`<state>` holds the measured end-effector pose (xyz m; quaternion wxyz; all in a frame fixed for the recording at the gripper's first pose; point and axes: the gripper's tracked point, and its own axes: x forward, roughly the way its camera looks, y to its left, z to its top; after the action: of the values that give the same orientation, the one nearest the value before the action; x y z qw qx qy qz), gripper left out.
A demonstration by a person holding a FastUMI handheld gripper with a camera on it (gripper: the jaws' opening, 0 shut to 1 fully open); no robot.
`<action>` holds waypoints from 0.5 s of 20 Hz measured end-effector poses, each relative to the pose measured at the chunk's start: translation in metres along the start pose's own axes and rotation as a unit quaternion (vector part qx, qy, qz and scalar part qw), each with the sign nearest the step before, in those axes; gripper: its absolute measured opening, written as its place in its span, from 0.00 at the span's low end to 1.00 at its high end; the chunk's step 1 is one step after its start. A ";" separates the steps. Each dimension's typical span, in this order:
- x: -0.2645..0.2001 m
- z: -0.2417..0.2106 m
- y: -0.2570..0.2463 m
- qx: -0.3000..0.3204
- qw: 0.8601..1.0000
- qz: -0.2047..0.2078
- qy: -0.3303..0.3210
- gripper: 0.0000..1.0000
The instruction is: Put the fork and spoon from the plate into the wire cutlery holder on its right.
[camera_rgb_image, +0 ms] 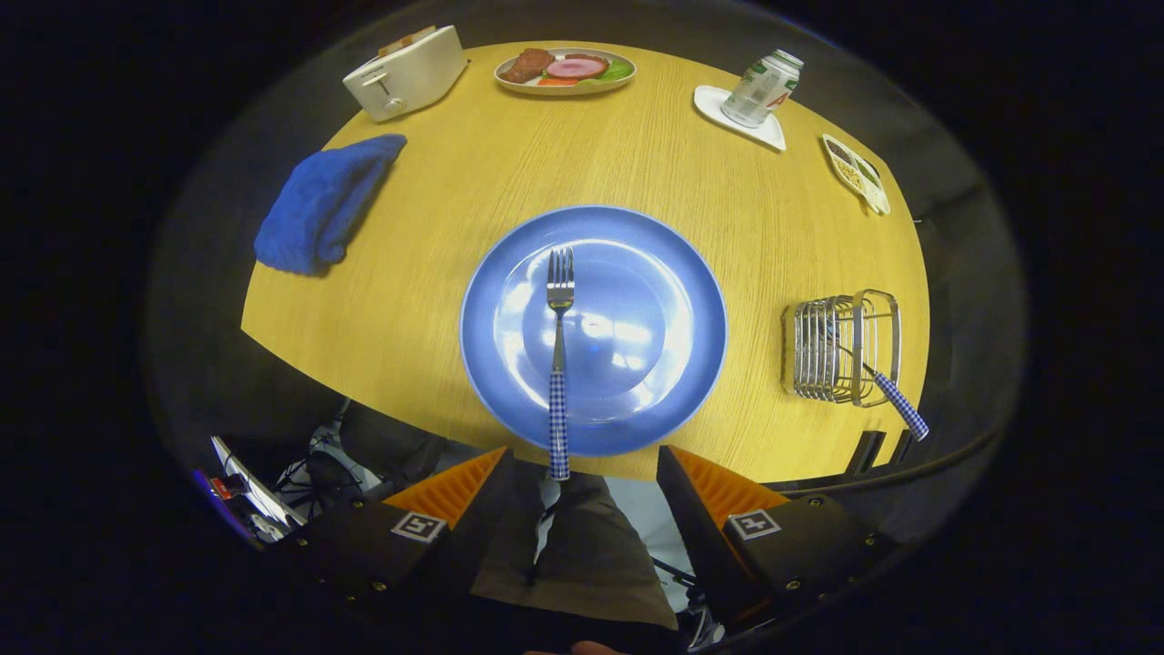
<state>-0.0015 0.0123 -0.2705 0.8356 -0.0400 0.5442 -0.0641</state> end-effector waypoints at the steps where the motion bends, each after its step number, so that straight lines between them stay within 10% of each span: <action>1: 0.003 0.001 0.001 0.000 1.000 0.001 0.003 0.97; 10: 0.018 0.004 0.013 0.005 1.000 0.017 0.021 0.97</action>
<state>0.0100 0.0228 -0.2874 0.8253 -0.0253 0.5616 -0.0539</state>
